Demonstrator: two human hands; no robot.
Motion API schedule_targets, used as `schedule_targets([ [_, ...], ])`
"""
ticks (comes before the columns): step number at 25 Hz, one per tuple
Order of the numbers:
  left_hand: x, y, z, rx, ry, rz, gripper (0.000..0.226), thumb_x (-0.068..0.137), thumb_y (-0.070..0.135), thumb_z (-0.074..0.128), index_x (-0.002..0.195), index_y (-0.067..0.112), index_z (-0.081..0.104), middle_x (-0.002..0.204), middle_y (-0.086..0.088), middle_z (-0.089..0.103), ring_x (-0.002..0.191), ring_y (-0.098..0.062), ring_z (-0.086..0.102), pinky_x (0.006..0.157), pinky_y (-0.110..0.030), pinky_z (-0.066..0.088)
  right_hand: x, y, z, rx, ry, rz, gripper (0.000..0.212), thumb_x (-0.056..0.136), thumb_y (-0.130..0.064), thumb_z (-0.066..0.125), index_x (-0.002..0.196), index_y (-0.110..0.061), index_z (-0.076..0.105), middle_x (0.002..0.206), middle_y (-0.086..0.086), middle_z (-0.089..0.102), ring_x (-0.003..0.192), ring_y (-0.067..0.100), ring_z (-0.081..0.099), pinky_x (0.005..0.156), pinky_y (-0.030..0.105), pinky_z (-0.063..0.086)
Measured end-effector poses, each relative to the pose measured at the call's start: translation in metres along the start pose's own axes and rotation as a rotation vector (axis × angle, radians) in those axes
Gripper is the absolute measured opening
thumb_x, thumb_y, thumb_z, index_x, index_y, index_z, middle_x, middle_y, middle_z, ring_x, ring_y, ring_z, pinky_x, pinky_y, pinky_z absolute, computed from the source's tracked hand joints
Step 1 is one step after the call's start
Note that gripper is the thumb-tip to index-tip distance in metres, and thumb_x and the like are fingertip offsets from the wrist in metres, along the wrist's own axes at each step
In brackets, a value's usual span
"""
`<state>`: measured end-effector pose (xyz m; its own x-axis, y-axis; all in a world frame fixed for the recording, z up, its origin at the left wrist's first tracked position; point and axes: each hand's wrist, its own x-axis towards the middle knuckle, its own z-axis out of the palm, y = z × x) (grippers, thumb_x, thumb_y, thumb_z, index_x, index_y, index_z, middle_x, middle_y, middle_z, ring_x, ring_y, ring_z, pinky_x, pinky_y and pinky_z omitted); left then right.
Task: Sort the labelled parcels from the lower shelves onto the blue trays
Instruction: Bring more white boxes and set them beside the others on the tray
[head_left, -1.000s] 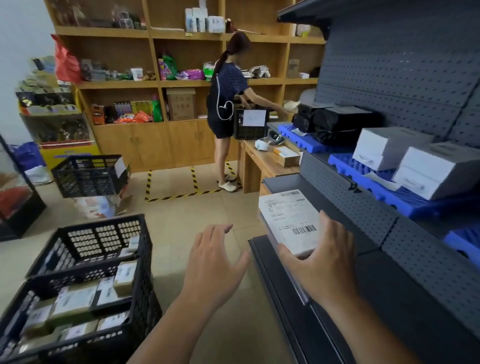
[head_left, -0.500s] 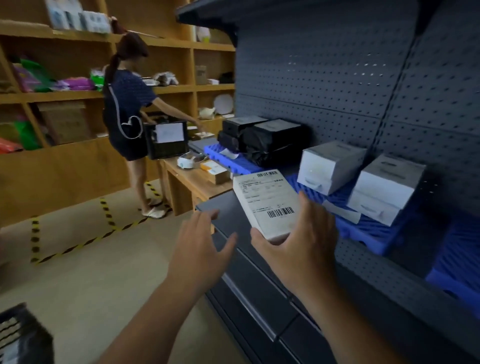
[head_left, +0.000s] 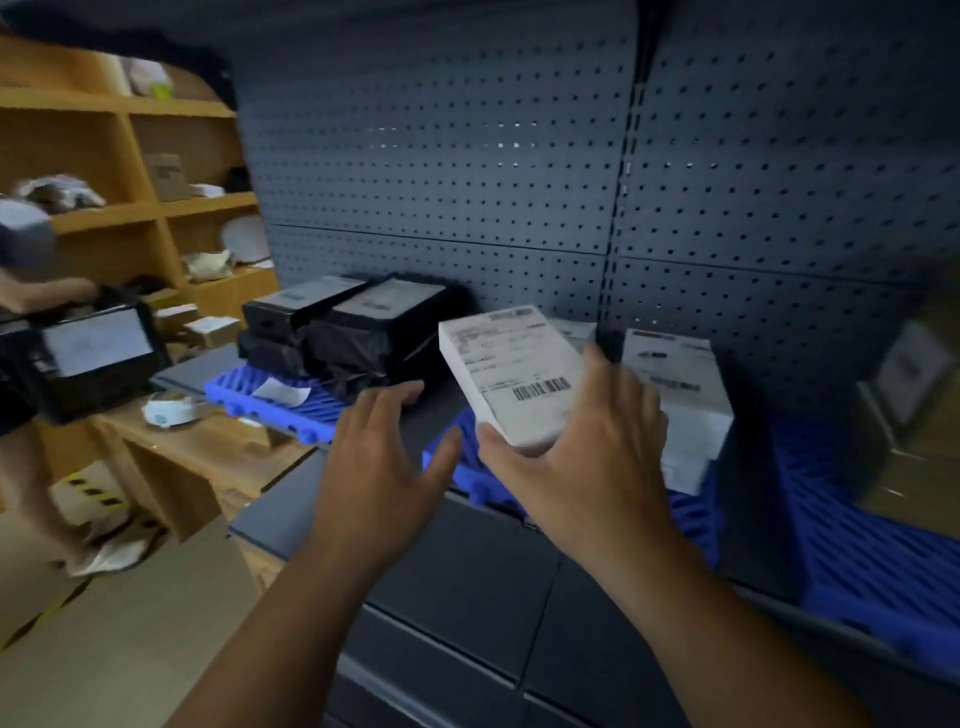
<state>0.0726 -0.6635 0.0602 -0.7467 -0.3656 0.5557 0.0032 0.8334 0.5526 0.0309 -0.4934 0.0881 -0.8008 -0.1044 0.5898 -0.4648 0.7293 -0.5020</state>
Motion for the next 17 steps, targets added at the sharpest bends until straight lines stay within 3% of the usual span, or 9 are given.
schedule_targets([
  [3,0.041,-0.006,0.014,-0.130,-0.026,0.073,0.058,0.088,0.045,0.068,0.136,0.014,0.057,0.130,-0.004,0.057,0.126,-0.026,0.050,0.104,-0.045,0.045,0.029,0.006,-0.005,-0.085,0.106,0.105,0.118,0.065,-0.079,0.059,0.156,-0.015,0.020,0.147,0.007,0.038,0.131,0.020,0.022,0.115,0.044,0.023],
  [8,0.094,-0.013,0.039,-0.275,-0.127,0.208,0.060,0.088,0.054,0.060,0.139,0.023,0.053,0.130,0.008,0.050,0.121,-0.004,0.036,0.101,-0.028,0.036,0.071,0.025,-0.027,-0.207,0.241,0.369,0.121,0.062,-0.081,0.063,0.156,-0.016,0.023,0.150,0.009,0.038,0.137,0.032,0.031,0.115,0.049,0.025],
  [13,0.111,-0.011,0.060,-0.374,-0.211,0.245,0.054,0.090,0.044,0.066,0.137,0.020,0.055,0.127,0.006,0.052,0.124,-0.014,0.043,0.106,-0.038,0.043,0.081,0.043,-0.027,-0.304,0.270,0.492,0.123,0.066,-0.079,0.069,0.157,-0.010,0.023,0.154,0.012,0.037,0.141,0.036,0.030,0.115,0.049,0.025],
  [17,0.116,-0.011,0.066,-0.394,-0.230,0.238,0.056,0.090,0.046,0.065,0.139,0.022,0.054,0.129,0.008,0.051,0.126,-0.011,0.040,0.108,-0.038,0.042,0.077,0.054,-0.015,-0.339,0.202,0.553,0.120,0.068,-0.077,0.068,0.157,-0.012,0.022,0.154,0.012,0.035,0.140,0.035,0.029,0.116,0.050,0.025],
])
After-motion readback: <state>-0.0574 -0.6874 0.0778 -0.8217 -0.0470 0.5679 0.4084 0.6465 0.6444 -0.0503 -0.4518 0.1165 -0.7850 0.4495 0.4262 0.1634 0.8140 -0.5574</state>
